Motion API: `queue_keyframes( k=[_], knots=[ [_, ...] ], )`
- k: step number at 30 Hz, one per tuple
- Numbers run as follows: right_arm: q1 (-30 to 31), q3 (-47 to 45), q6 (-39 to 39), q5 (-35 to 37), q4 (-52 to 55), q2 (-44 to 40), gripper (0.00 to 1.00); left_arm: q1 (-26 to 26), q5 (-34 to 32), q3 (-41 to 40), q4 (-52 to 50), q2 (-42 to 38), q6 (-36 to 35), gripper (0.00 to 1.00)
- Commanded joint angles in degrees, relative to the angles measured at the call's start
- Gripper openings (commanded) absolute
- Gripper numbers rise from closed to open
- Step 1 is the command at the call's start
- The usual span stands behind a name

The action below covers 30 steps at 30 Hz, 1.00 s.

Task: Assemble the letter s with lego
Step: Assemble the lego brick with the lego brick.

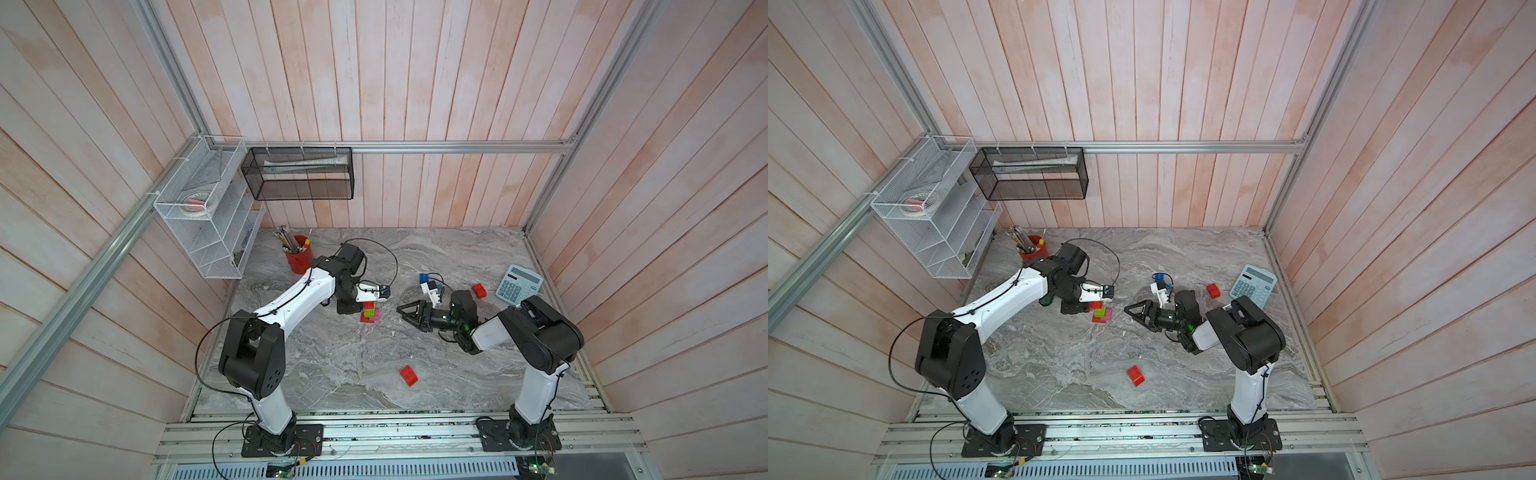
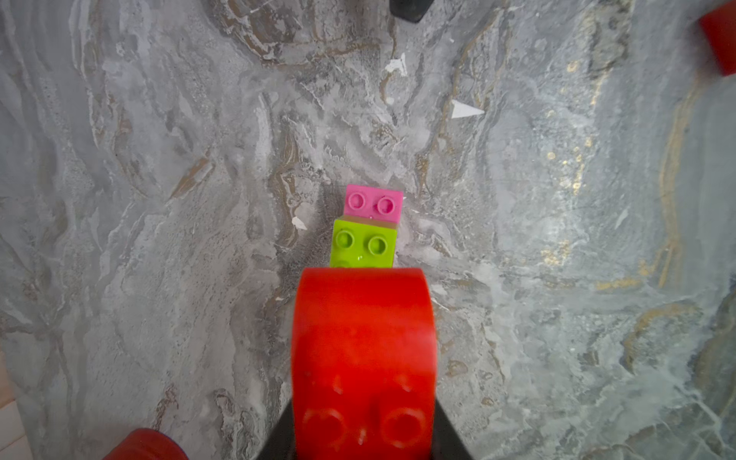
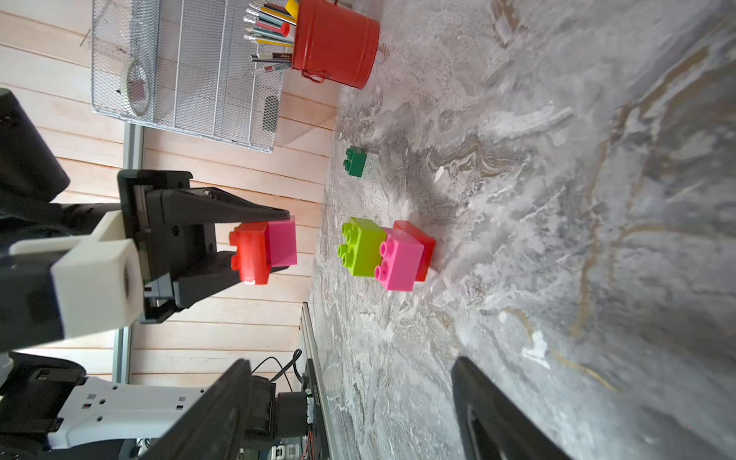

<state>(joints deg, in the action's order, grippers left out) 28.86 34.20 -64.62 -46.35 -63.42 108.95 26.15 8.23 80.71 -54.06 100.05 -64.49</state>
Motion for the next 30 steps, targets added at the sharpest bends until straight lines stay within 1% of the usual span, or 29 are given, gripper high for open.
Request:
queue_keyframes(
  k=[1,6,10,16,19,30],
  knots=[
    [1.2,2.8,-2.7,0.5,-0.3,2.4,0.79,-0.1,1.8,1.8,-0.3,2.5,-2.4,0.32],
    [2.6,7.0,-3.2,1.2,3.5,5.5,0.77,-0.3,1.4,3.8,0.1,4.6,-3.2,0.32],
    [3.4,9.8,-4.6,0.5,4.4,8.6,0.74,-0.2,1.9,5.1,-0.6,5.8,-3.6,0.32],
    [4.7,14.5,-4.5,-0.3,7.7,11.8,0.72,-0.6,2.6,6.3,-2.2,6.6,-4.3,0.32],
    [5.1,15.4,-6.1,-0.4,6.6,13.6,0.70,-0.7,2.7,6.2,-2.7,6.8,-4.8,0.32],
    [6.4,19.1,-7.4,-1.2,6.9,17.1,0.67,-0.9,3.6,7.1,-4.5,8.1,-6.1,0.32]
  ],
)
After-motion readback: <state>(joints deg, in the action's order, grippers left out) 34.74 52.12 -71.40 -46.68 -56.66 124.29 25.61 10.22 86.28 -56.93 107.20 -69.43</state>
